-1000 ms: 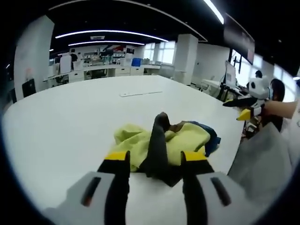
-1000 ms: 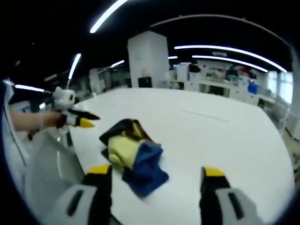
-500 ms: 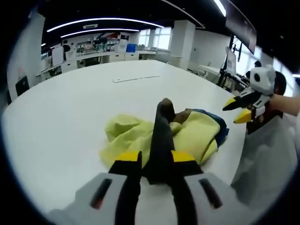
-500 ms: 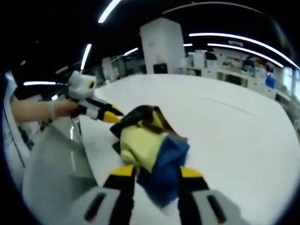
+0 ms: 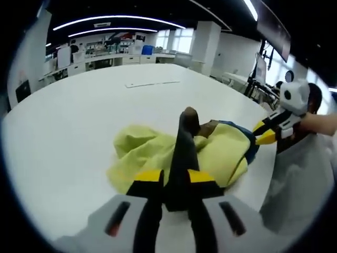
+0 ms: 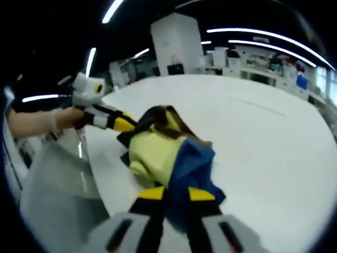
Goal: Fold the garment on the visible template until the final outline fits inside the template.
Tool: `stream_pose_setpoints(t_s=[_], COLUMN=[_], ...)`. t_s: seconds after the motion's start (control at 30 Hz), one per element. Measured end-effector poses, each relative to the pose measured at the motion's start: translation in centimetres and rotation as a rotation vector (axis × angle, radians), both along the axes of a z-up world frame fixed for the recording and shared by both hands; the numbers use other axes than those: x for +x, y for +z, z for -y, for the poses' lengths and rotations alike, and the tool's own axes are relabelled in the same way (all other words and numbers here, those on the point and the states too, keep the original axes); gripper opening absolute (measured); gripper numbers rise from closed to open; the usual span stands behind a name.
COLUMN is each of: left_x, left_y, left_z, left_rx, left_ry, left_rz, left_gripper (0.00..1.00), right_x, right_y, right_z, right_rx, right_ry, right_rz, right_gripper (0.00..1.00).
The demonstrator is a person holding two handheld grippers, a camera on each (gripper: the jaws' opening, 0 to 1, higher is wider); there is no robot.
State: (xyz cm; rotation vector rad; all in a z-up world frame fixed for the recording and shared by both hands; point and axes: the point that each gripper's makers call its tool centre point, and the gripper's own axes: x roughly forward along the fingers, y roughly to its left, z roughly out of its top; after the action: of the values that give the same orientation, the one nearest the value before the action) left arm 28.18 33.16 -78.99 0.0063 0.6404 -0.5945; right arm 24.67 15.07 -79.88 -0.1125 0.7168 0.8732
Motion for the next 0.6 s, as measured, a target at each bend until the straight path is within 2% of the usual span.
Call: stream_pose_setpoints(t_s=[0.17, 0.33, 0.6], left_x=[0.1, -0.2, -0.2], left_y=[0.0, 0.1, 1.4], left_z=[0.0, 0.2, -0.7], left_rx=[-0.008, -0.015, -0.035], left_ry=[0.005, 0.003, 0.035], left_rz=[-0.004, -0.007, 0.026], left_gripper=[0.09, 0.0, 0.0], right_x=[0.1, 0.5, 1.7], right_y=[-0.3, 0.1, 2.7], right_z=[0.1, 0.6, 2.3], right_rx=[0.003, 0.014, 0.069], right_ry=[-0.015, -0.036, -0.121], right_rz=[-0.011, -0.003, 0.038], right_gripper=[0.0, 0.0, 0.0])
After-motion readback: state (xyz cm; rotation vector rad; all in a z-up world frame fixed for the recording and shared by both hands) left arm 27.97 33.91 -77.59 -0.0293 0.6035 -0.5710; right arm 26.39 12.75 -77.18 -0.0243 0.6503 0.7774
